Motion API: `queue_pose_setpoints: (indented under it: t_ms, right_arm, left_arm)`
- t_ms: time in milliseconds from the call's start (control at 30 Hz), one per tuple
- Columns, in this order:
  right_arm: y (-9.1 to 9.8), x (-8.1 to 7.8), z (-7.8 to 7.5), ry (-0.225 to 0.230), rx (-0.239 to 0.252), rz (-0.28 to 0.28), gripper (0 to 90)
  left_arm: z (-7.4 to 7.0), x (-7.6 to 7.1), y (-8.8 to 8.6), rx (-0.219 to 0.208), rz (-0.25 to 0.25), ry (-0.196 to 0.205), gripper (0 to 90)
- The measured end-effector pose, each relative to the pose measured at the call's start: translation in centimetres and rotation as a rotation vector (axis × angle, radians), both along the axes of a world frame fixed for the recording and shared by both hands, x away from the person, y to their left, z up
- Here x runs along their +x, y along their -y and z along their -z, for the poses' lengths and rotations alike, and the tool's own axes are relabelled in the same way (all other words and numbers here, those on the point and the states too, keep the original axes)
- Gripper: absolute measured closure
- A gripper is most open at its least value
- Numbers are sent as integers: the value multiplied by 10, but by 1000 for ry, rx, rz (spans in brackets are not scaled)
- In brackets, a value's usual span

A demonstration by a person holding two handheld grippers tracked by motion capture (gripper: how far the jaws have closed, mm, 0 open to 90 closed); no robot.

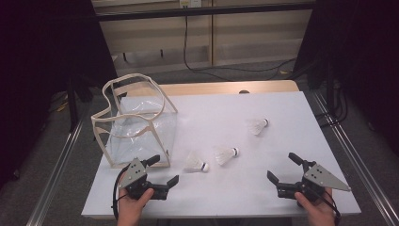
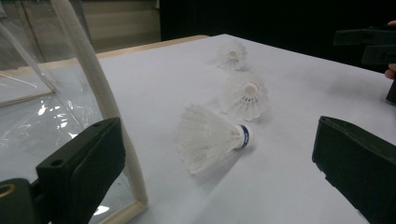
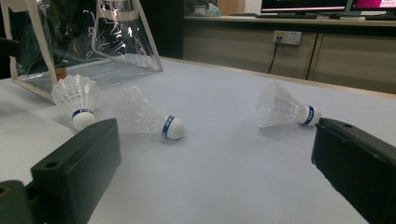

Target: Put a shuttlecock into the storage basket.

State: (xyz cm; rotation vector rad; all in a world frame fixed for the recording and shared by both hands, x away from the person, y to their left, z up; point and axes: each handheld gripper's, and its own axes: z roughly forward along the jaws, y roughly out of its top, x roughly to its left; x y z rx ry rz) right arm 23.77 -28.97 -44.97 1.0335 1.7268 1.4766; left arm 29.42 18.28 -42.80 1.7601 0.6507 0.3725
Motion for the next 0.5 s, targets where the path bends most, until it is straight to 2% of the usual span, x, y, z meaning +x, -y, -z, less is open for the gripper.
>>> queue_pose_setpoints:
  t_ms: [100, 267, 500]
  right_arm:
    - [0, 0, 0, -1, 1, -3, 14]
    - [0, 0, 0, -2, 1, -4, 14]
    - [0, 0, 0, -3, 2, -8, 14]
  left_arm:
    - [0, 0, 3, 13, 12, 0, 26]
    - [0, 0, 6, 5, 25, -12, 26]
    - [1, 0, 12, 20, 46, -19, 27]
